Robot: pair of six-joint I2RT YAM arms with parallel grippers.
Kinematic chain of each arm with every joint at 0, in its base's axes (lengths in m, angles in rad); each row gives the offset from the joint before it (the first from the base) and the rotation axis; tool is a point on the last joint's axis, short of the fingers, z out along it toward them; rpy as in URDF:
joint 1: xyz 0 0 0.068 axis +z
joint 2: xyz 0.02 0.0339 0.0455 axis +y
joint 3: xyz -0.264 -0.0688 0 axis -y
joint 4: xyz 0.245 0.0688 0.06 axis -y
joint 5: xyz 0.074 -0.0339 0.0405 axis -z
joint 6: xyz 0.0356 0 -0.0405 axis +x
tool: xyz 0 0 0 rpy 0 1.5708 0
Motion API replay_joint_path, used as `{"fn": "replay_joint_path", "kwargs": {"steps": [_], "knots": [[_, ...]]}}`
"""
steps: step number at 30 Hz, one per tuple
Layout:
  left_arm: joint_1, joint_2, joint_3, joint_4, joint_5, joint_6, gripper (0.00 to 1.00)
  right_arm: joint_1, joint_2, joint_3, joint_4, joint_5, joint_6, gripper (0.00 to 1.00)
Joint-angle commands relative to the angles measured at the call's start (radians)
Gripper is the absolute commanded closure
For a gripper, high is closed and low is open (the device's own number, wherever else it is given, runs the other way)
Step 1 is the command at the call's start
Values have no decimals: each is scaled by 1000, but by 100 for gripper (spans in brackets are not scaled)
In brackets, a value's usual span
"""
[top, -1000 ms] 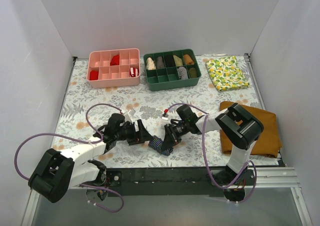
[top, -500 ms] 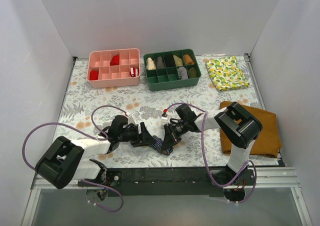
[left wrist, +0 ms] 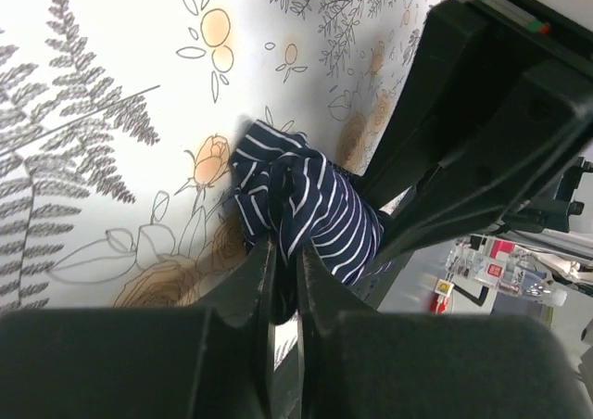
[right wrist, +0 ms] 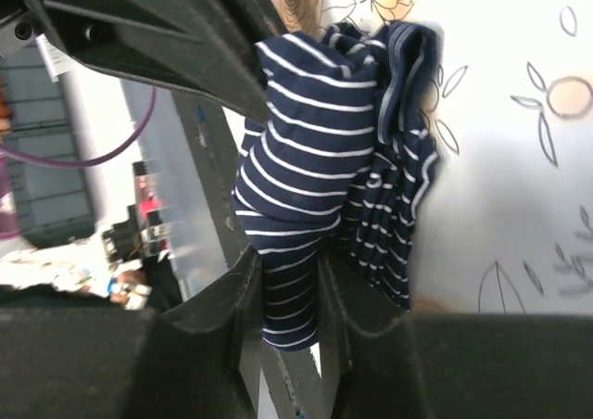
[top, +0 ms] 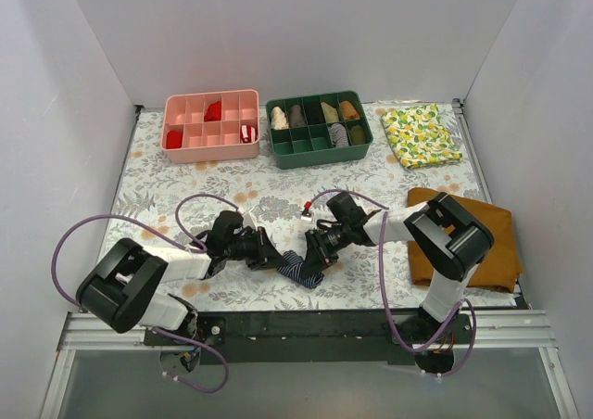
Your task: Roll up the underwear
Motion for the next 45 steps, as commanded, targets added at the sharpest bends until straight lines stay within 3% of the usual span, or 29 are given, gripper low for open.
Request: {"fn": "replay_joint_path", "kwargs": {"steps": [1, 8, 16, 23, 34, 45], "knots": [[-15, 70, 41, -115, -116, 26, 100, 15, -66, -48, -86, 201, -47, 66], [-51, 130, 162, -268, -178, 74, 100, 50, -274, -46, -132, 499, -77, 48], [-77, 140, 259, -412, -208, 128, 100, 145, -537, 7, -333, 830, -168, 42], [-95, 148, 294, -431, -203, 146, 100, 272, -541, 92, -396, 1012, -246, 41], [-106, 147, 322, -452, -200, 171, 100, 421, -356, 296, -522, 1084, -398, 40], [-106, 160, 320, -451, -189, 177, 100, 460, -370, 189, -529, 1086, -409, 40]]}}
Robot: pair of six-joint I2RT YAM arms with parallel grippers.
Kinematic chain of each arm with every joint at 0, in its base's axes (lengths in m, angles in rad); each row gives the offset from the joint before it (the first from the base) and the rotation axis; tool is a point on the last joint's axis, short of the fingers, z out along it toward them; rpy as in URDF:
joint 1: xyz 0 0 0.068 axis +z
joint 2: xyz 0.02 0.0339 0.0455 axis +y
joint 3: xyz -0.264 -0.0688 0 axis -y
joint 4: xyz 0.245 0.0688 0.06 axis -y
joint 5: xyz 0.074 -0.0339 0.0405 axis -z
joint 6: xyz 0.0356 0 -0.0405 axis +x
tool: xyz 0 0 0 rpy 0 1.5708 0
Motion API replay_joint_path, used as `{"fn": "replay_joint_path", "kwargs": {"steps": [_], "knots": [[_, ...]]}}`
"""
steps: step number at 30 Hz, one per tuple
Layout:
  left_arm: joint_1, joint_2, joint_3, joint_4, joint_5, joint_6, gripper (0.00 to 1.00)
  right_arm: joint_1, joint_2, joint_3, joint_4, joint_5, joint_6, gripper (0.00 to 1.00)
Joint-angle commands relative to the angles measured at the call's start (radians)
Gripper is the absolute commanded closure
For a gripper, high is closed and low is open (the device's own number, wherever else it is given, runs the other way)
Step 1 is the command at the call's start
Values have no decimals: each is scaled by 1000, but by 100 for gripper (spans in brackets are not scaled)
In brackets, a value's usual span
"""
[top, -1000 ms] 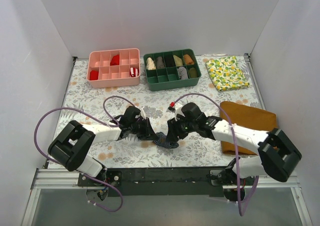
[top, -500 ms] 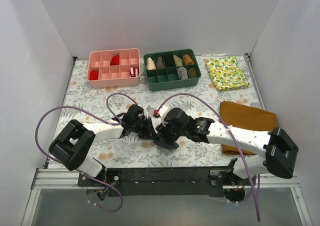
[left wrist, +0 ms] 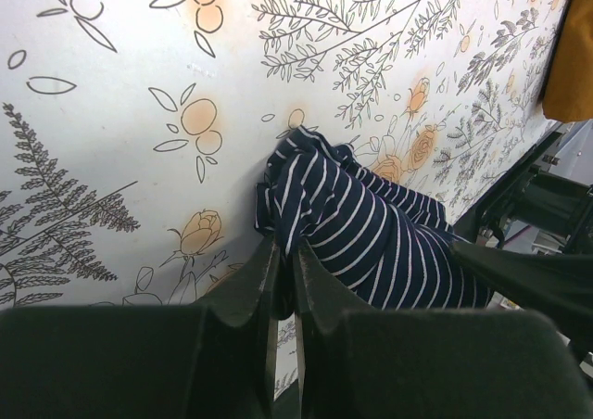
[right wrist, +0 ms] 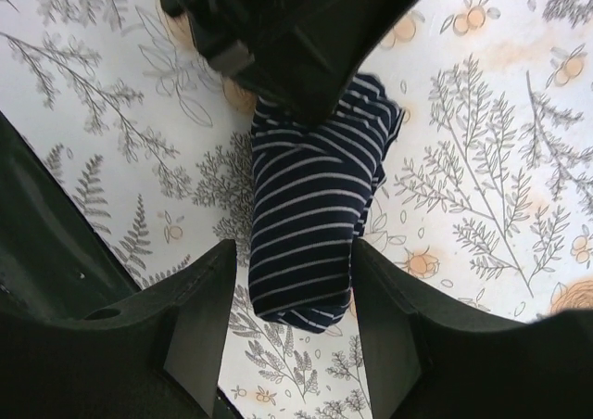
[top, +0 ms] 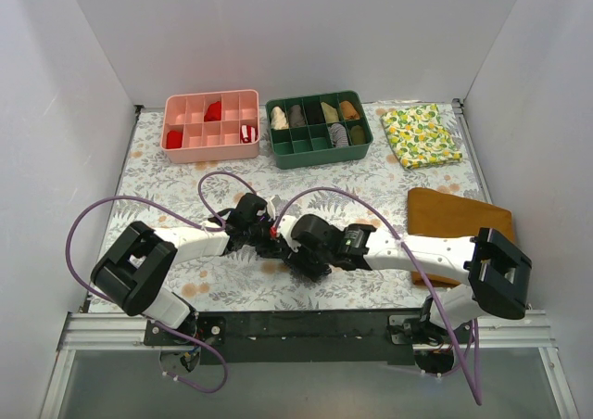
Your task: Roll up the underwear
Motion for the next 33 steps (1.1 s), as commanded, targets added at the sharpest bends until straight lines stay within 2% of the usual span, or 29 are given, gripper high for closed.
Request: {"fn": "replay_joint_path", "kwargs": {"steps": [1, 25, 28, 33], "knots": [[-9, 24, 2, -58, -39, 37, 100, 11, -35, -41, -10, 9, -8, 40], [-9, 27, -4, -43, -18, 44, 100, 31, 4, -106, 125, 89, 105, 41], [-9, 27, -5, -43, -16, 44, 100, 29, 11, -106, 125, 83, 102, 46], [-9, 25, -5, -41, -14, 42, 100, 31, -21, -133, 175, 58, 122, 66]]}}
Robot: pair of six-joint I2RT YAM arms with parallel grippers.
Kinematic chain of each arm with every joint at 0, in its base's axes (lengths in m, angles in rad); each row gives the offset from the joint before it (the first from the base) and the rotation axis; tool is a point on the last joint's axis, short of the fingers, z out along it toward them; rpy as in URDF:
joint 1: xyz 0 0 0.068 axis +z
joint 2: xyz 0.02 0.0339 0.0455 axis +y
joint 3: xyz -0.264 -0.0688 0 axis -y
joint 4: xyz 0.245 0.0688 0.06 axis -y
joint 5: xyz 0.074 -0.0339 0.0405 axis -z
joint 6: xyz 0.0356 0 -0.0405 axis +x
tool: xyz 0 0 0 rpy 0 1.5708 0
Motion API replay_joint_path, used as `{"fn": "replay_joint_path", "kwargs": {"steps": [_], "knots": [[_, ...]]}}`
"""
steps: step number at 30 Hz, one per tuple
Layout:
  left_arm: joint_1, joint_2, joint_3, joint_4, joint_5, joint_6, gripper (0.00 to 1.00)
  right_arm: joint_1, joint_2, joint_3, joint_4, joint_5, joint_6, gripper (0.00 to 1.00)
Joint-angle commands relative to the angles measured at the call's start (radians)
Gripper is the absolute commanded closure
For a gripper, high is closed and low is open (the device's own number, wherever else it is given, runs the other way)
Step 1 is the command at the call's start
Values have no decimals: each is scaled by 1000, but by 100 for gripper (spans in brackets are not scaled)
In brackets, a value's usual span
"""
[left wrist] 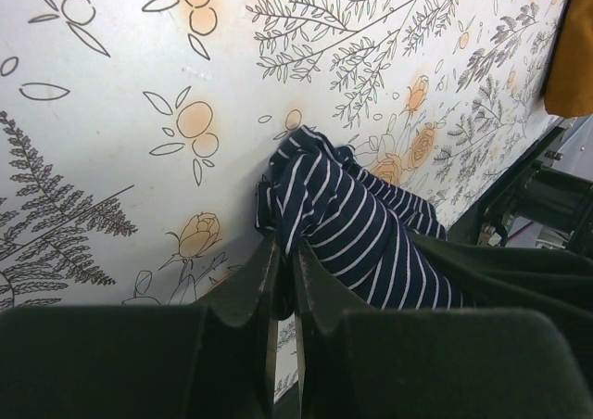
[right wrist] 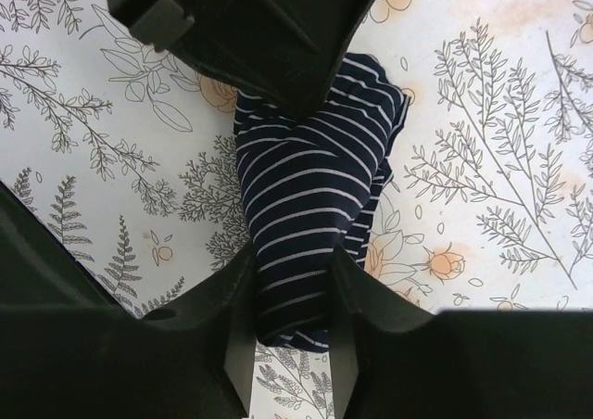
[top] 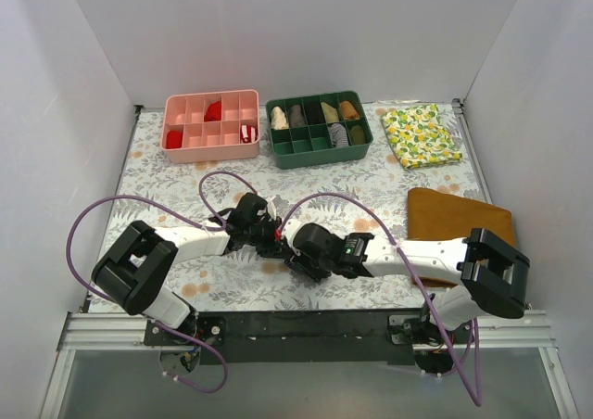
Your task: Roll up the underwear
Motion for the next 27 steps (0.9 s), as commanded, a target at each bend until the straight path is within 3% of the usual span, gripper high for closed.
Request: {"fn": "replay_joint_path", "kwargs": {"steps": [1, 2, 5, 12, 14, 17, 19, 21, 25, 27], "knots": [[-9, 19, -9, -44, -25, 29, 100, 6, -32, -37, 77, -9, 35, 71], [-9, 16, -9, -44, -24, 29, 100, 4, -37, -40, 79, -15, 41, 84], [-9, 6, -13, -44, -28, 29, 100, 4, -42, -65, 96, -50, 76, 99], [-9, -48, -36, -49, -57, 12, 100, 18, -43, -163, 195, -142, 187, 99], [-9, -63, -43, -61, -79, 4, 96, 29, -29, -183, 224, -162, 217, 99], [-9, -106, -47, -85, -117, -8, 86, 53, 35, -194, 244, -166, 259, 99], [-9, -151, -53, -99, -143, -17, 67, 55, 64, -207, 266, -182, 289, 99], [-9, -188, -62, -121, -183, -34, 53, 53, 98, -224, 299, -196, 340, 99], [-7, -283, -78, -148, -234, -59, 38, 30, 121, -241, 303, -204, 392, 99], [-7, -329, -89, -153, -247, -71, 35, 9, 103, -284, 344, -268, 420, 99]]}}
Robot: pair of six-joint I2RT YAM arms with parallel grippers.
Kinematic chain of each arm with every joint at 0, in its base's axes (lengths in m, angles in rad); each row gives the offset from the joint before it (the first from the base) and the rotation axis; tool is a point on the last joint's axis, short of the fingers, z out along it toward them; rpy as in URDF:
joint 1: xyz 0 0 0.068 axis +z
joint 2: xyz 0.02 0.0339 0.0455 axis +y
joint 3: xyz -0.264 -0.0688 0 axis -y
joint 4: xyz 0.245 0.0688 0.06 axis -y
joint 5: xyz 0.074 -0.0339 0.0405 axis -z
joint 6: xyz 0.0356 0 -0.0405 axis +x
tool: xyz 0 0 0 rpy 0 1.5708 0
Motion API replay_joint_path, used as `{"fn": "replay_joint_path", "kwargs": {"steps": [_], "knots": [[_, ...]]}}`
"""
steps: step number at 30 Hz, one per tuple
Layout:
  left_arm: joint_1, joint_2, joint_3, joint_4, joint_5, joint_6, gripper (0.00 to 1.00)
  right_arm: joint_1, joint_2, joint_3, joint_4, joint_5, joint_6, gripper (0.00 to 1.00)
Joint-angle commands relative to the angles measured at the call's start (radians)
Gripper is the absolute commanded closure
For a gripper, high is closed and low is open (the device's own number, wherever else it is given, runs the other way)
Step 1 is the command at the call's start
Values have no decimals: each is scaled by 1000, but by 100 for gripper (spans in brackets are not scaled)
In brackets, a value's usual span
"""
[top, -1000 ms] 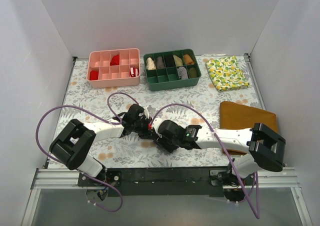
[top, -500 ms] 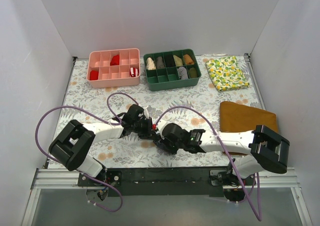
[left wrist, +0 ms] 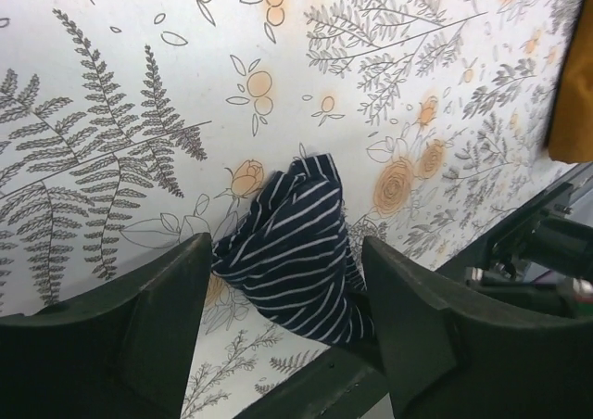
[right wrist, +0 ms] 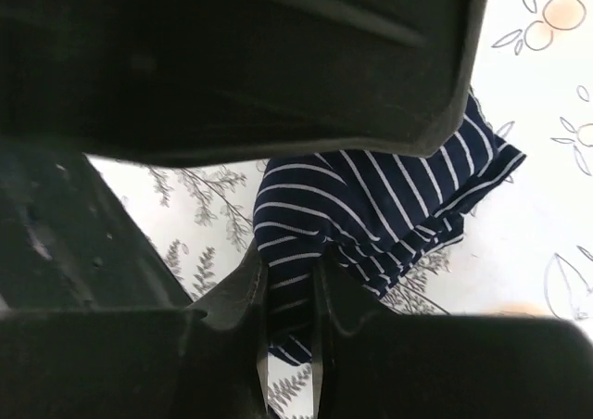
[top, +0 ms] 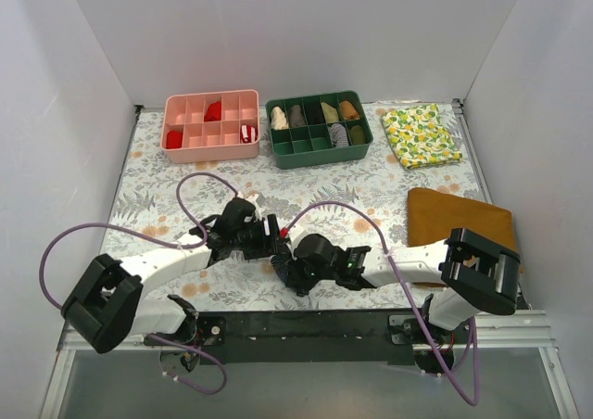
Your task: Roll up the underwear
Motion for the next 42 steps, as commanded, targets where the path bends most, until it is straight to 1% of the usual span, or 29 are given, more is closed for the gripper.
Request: {"fn": "replay_joint_path", "kwargs": {"steps": [1, 7, 10, 14, 16, 17, 19, 20, 22, 24, 27, 29, 31, 33, 36, 38, 42], "knots": [[-5, -106, -35, -29, -78, -32, 34, -26, 41, -126, -51, -140, 112, 99], [-4, -178, -70, -23, -90, -69, 33, -131, -33, -269, 51, -233, 158, 99], [-5, -186, -82, -14, -58, -64, 34, -144, -58, -301, 81, -243, 183, 99], [-5, -207, -133, 25, 32, -64, 34, -150, -10, -315, 94, -291, 224, 99], [-5, -248, -154, 51, 52, -67, 34, -171, 8, -333, 119, -332, 264, 99], [-5, -264, -176, 60, 77, -67, 34, -181, 19, -370, 177, -352, 278, 99], [-5, -303, -188, 81, 97, -66, 32, -207, 27, -408, 215, -393, 331, 99], [-5, -314, -194, 90, 114, -64, 32, -214, 25, -450, 292, -410, 348, 99], [-5, -321, -202, 106, 117, -63, 30, -225, 28, -485, 344, -443, 376, 99], [-5, -307, -193, 117, 126, -63, 28, -227, 36, -493, 367, -449, 388, 99], [-5, -241, -156, 144, 166, -63, 28, -227, 54, -505, 413, -458, 407, 99], [-7, -186, -141, 143, 178, -66, 28, -227, 77, -504, 426, -463, 411, 99], [-11, -163, -132, 132, 191, -64, 28, -228, 105, -490, 435, -470, 411, 99], [-14, -144, -135, 111, 189, -70, 28, -230, 123, -479, 424, -475, 410, 99], [-16, -147, -159, 120, 181, -90, 26, -237, 142, -478, 435, -481, 404, 99], [-17, -140, -164, 133, 180, -110, 23, -244, 148, -479, 450, -487, 399, 99], [-25, -68, -135, 144, 181, -121, 22, -245, 149, -452, 411, -461, 371, 99]]}}
